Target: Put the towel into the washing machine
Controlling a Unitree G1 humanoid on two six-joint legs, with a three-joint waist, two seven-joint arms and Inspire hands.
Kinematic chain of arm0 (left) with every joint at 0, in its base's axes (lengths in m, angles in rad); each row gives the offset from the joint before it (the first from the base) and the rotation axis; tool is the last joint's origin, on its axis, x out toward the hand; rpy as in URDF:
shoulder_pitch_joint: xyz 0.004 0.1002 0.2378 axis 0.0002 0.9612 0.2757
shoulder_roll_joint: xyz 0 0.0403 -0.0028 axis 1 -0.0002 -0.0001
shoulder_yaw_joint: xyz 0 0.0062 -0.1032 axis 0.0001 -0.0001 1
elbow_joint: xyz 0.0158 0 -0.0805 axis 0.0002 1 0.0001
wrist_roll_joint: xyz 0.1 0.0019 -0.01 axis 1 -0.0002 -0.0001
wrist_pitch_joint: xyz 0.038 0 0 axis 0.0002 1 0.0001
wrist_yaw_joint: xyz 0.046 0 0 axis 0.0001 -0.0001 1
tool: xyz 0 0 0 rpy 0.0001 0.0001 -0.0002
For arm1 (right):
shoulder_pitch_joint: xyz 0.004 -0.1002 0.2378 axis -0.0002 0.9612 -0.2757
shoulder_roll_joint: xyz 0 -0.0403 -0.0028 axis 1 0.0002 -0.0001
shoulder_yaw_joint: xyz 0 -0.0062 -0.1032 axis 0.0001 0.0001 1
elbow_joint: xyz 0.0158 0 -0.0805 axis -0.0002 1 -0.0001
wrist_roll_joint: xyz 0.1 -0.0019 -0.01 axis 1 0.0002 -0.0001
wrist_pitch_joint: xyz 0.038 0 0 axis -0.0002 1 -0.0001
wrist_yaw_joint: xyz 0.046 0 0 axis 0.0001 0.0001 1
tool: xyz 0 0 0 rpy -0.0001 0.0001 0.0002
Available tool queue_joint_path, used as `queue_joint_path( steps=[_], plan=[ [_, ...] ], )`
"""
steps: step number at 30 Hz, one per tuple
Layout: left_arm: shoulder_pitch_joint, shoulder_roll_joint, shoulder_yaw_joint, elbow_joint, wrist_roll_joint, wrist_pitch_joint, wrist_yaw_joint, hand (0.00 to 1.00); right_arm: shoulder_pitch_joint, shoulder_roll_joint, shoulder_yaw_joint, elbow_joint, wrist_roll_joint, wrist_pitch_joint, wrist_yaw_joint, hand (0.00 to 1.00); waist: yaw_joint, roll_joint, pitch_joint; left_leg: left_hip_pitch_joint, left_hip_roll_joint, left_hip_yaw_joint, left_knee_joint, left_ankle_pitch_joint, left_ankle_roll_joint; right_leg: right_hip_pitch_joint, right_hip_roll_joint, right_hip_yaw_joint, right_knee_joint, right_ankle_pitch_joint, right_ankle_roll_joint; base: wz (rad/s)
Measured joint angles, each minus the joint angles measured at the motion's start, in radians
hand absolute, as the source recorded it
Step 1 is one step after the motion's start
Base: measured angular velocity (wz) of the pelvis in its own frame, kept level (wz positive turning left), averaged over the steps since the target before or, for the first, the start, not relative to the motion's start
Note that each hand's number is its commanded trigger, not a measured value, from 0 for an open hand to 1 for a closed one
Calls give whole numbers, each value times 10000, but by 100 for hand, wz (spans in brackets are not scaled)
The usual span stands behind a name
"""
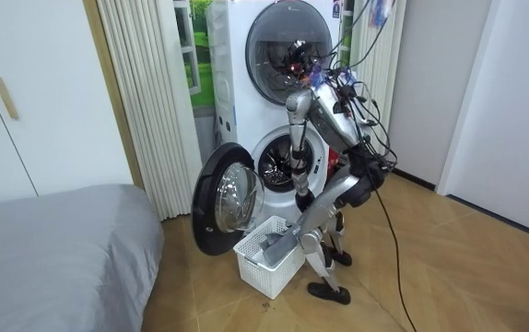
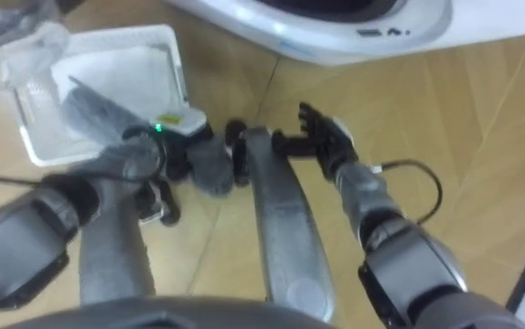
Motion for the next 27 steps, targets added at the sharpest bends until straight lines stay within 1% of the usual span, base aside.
queue_joint_path(
  steps=[2,3,4,5,6,7,8,9,10,11,13,15,16,18,19,20,21,22,24,25,26,27],
  plan=[
    [64,-80,319,5,-7,-60,102,100,65,-37,-36,150,-78,73,-5,0,276,81,-9,352,2,10,-139,2,-1,366,-10,-128,-151,1,3,-3],
    [75,-95,492,9,-41,-76,170,100,90,-51,-31,237,-85,120,-6,0,371,152,13,617,0,3,-251,3,-3,657,-35,-239,-254,1,3,4],
    [76,-95,578,30,-57,-77,244,100,105,-68,-32,239,-82,191,-4,0,423,190,14,747,-7,3,-327,6,-7,796,-44,-254,-321,1,3,7],
    [70,-102,826,94,-99,-98,395,100,136,-94,-40,218,-75,257,-6,0,532,256,33,993,-7,3,-416,15,-9,1049,-55,-255,-422,1,4,5],
    [69,-106,1203,234,-110,-161,639,100,161,-95,-46,196,-128,292,-21,0,620,296,38,1239,-28,16,-510,23,-14,1270,-147,-272,-470,3,7,4],
    [68,-106,1418,292,-111,-177,777,100,169,-102,-49,178,-152,291,-20,0,679,324,52,1354,-42,21,-542,26,-13,1382,-174,-330,-487,2,8,0],
    [69,-106,1845,343,-141,-200,1062,100,209,-102,-58,184,-214,292,-27,0,827,339,55,1543,-55,37,-613,31,-24,1563,-175,-329,-539,-1,12,6],
    [59,-90,2205,334,-405,-244,1369,100,232,-112,-56,183,-238,302,-28,0,893,358,65,1691,-121,41,-735,101,-19,1709,-203,-355,-595,-9,26,9],
    [55,-85,2382,330,-528,-272,1505,100,247,-117,-58,182,-257,316,-24,0,928,359,65,1757,-154,42,-807,147,-10,1777,-213,-360,-628,-9,27,18],
    [67,-23,2709,292,-761,-340,1699,100,291,-131,-65,179,-309,383,-21,0,1013,365,68,1888,-175,37,-912,195,-12,1914,-247,-397,-713,-3,35,15],
    [82,-4,2948,117,-1499,-391,1806,100,303,-166,-143,119,-484,421,-8,0,1081,375,75,2048,-187,-8,-1128,281,-17,2117,-351,-493,-878,39,32,16],
    [122,11,3250,-183,-2720,-501,1802,100,353,-173,-278,111,-666,472,-14,0,1180,381,78,2149,-195,-21,-1362,404,-22,2256,-351,-584,-1104,117,27,10],
    [160,-1,3286,-230,-2954,-583,1777,100,354,-172,-287,109,-665,479,-9,0,1212,381,79,2155,-194,-22,-1407,424,-29,2265,-351,-583,-1156,143,31,0],
    [356,-140,3356,-653,-4294,-641,1742,100,366,-152,-270,95,-669,482,-12,0,1337,389,89,2112,-198,-33,-1428,441,-38,2233,-351,-600,-1166,147,29,0],
    [395,-188,3380,-757,-4603,-643,1703,100,375,-143,-272,90,-694,482,-10,0,1363,386,90,2095,-191,-29,-1427,441,-39,2211,-351,-599,-1164,146,28,0],
    [453,-284,3411,-1008,-5361,-653,1574,100,427,-131,-300,0,-878,483,-12,0,1406,386,90,2029,-180,-23,-1421,443,-39,2154,-354,-603,-1165,146,28,0],
    [518,-367,3449,-1289,-6142,-659,1364,100,431,-120,-354,-158,-1057,476,-8,0,1428,389,92,1973,-185,-27,-1417,447,-35,2115,-362,-616,-1175,146,28,0],
    [567,-411,3469,-1454,-6481,-664,1248,100,432,-101,-362,-192,-1092,473,-10,0,1440,388,92,1966,-183,-29,-1419,447,-34,2114,-359,-618,-1182,146,28,0],
    [789,-564,3451,-1963,-8111,-823,628,100,469,60,-390,-259,-1207,472,-26,0,1495,374,83,2002,-200,-18,-1445,448,-33,2174,-357,-645,-1252,145,30,0],
    [868,-579,3437,-2137,-8577,-833,458,100,498,91,-366,-327,-1207,472,-18,0,1499,370,81,2007,-202,-16,-1480,451,-32,2182,-361,-655,-1284,146,32,3],
    [943,-655,3407,-2339,-9405,-842,120,100,559,109,-352,-488,-1242,475,-57,0,1537,361,76,2007,-201,-19,-1534,489,-24,2188,-396,-681,-1322,149,36,7],
    [1042,-740,3399,-2531,-10011,-836,-249,100,604,102,-370,-506,-1298,494,-110,0,1547,349,69,2007,-219,-19,-1557,507,-13,2198,-441,-725,-1328,149,37,9]
  ],
)
